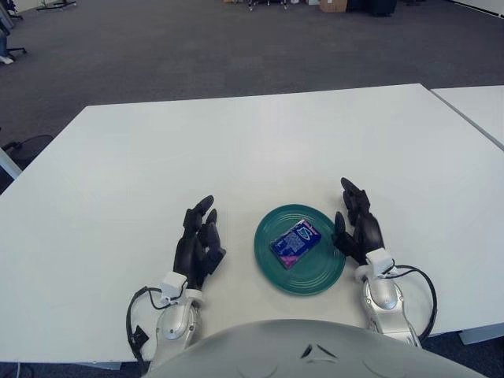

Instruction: Put the gum into the plate.

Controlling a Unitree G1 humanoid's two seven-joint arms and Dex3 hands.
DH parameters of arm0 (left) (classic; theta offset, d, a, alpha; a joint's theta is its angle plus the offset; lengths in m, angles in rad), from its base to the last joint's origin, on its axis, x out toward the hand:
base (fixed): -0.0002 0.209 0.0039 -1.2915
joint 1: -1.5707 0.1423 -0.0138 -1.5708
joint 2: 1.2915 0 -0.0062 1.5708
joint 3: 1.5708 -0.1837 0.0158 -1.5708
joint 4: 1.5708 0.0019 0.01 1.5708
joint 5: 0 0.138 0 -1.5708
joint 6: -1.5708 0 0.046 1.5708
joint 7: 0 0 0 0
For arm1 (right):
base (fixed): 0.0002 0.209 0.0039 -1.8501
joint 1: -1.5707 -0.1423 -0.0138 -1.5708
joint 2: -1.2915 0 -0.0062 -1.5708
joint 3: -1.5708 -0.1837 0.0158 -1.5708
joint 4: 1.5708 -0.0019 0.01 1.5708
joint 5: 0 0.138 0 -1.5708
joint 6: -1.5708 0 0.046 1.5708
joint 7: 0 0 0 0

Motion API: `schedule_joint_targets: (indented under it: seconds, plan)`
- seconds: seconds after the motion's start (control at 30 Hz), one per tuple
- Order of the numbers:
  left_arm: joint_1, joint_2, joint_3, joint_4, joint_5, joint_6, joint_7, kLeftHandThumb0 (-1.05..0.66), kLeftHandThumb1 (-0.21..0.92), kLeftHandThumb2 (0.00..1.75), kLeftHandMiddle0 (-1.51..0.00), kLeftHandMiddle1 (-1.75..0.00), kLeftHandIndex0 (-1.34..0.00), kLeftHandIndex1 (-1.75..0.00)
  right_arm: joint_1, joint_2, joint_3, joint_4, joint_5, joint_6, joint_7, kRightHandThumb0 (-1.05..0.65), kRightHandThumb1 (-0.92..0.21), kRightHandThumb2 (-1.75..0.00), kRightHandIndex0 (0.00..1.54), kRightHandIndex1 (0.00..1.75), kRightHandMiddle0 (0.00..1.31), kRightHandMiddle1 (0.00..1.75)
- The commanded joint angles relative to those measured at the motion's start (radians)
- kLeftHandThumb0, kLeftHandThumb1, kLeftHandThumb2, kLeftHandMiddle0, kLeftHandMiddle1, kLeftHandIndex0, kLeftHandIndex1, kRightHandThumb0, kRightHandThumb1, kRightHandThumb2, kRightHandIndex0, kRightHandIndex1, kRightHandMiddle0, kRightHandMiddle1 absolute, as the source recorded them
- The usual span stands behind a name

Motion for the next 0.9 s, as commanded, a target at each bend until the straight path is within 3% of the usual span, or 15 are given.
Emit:
schedule_joint_targets:
  seconds: [0.0,0.33,0.8,0.87]
  plan:
    - [0.025,0.014,-0.004,0.031,0.015,0.038,-0.007,-0.86,0.92,0.86,-0.19,0.0,0.0,-0.48,-0.003,-0.028,-0.038,0.13,0.008,0.021,-0.002,-0.68,-0.92,-0.9,0.13,0.0,0.0,0.37]
    - [0.025,0.02,0.03,0.02,0.006,0.062,0.004,-0.85,0.92,0.87,-0.2,-0.01,0.0,-0.51,-0.006,-0.015,-0.059,0.155,0.086,0.011,0.032,-0.67,-0.92,-0.91,0.15,0.01,0.0,0.39]
    - [-0.018,0.003,0.072,0.123,-0.003,-0.005,0.005,-0.81,0.92,0.88,-0.27,-0.02,0.0,-0.65,0.035,-0.005,-0.065,0.123,0.118,0.031,0.046,-0.62,-0.92,-0.9,0.17,0.01,0.0,0.42]
    - [-0.053,-0.006,0.076,0.193,0.015,-0.029,0.021,-0.81,0.92,0.89,-0.28,-0.02,0.0,-0.65,0.046,-0.002,-0.066,0.112,0.121,0.038,0.045,-0.62,-0.92,-0.9,0.17,0.01,0.0,0.43]
